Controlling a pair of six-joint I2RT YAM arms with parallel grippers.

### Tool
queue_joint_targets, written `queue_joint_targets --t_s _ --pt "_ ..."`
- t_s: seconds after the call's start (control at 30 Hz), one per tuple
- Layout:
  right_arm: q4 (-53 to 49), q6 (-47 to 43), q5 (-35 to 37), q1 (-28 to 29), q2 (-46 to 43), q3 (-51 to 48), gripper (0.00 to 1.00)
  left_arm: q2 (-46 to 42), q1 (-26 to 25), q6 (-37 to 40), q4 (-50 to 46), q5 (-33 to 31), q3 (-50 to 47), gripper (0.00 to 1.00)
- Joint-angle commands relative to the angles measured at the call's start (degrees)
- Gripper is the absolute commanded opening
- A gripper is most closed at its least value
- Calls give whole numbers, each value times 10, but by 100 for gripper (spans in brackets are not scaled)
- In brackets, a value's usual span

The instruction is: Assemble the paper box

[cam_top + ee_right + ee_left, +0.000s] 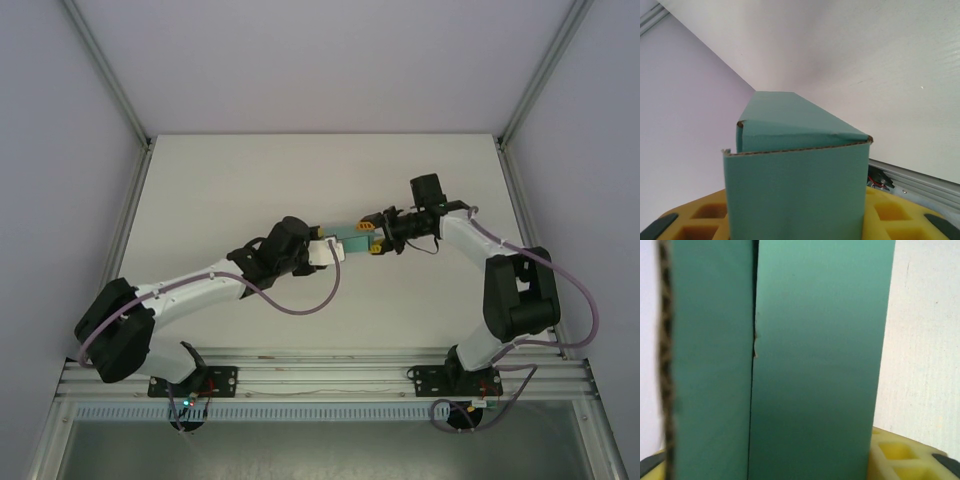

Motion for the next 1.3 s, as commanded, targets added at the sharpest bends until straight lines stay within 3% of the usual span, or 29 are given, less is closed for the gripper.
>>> queue_joint_targets --t_s 0.0,0.2,0.27,0.4,0.43,0.47,0.67,0.8,0.93,1.07,1.27 --pt "-43 -31 -41 6 -12 11 36 -12 2 8 6 -3 7 45" --pt "-44 -29 -33 7 -15 7 50 -24 3 13 -1 -6 4 37" --pt "-43 -27 -22 7 -17 7 61 -25 3 16 -2 -5 4 35" --pt "1 -2 5 6 -33 -3 70 -26 2 15 -18 2 10 32" --pt "14 3 15 6 -36 -6 80 -25 4 17 -21 6 9 32" --pt "23 0 27 5 -36 -5 100 -24 4 17 -30 9 11 32" --pt "38 -57 179 -8 -47 5 100 -18 11 11 -125 47 34 32" --pt "-34 -183 297 -8 -61 59 100 -12 27 13 -206 98 56 34" --pt "-31 -298 434 -7 -97 58 100 0 52 11 -244 158 74 33" --pt "31 -423 447 0 -133 25 100 27 65 21 -313 198 109 33" --pt "112 -592 465 15 -178 -28 100 96 87 2 -411 190 188 32"
